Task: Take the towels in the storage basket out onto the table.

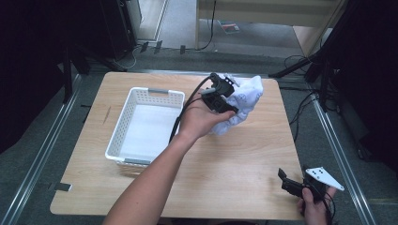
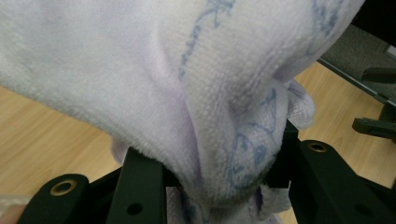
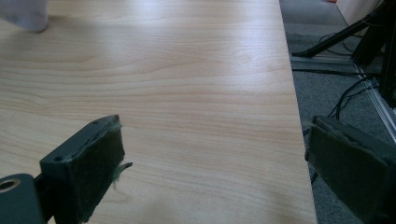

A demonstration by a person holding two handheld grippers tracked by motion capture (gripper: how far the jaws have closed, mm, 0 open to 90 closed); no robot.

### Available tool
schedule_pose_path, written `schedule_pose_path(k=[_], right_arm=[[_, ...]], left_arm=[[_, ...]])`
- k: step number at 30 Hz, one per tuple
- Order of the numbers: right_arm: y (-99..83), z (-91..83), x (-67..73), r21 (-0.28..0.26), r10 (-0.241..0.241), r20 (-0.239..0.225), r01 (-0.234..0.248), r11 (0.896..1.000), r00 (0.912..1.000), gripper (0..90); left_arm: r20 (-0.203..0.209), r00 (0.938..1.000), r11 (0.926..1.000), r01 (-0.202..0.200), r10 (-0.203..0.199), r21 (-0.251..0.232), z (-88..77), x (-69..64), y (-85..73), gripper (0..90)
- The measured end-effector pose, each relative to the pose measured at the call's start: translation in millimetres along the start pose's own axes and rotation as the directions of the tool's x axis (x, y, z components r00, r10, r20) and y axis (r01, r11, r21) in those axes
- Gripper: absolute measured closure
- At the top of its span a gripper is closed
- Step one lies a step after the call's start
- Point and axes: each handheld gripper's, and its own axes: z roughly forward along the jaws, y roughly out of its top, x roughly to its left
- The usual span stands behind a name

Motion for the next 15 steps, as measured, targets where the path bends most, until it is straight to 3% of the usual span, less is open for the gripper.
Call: schedule_pose_path(k=[5, 13, 15], right_arm=[[-0.1, -0.2, -0.4, -0.001, -0.001, -0.003, 0.001, 1.0, 1.0, 4.6], [-0.1, -0.2, 0.0, -0.003, -0.001, -0.002, 0.001, 1.0, 1.0, 4.7], [-0.1, -0.1, 0.1, -0.002, -0.002, -0.001, 0.002, 1.0, 1.0, 4.8]], left_arm=[[0.001, 1.0, 0.9989, 0.007, -0.007, 0.046, 36.0, -2.7, -15.8, 59.9], [0.049, 0.9983, 0.9967, 0.026, -0.03, 0.077, 75.1, -7.8, -42.3, 58.5], [0.037, 0.9991, 0.9961, 0.017, -0.02, 0.087, 82.7, -11.0, -47.2, 57.6]])
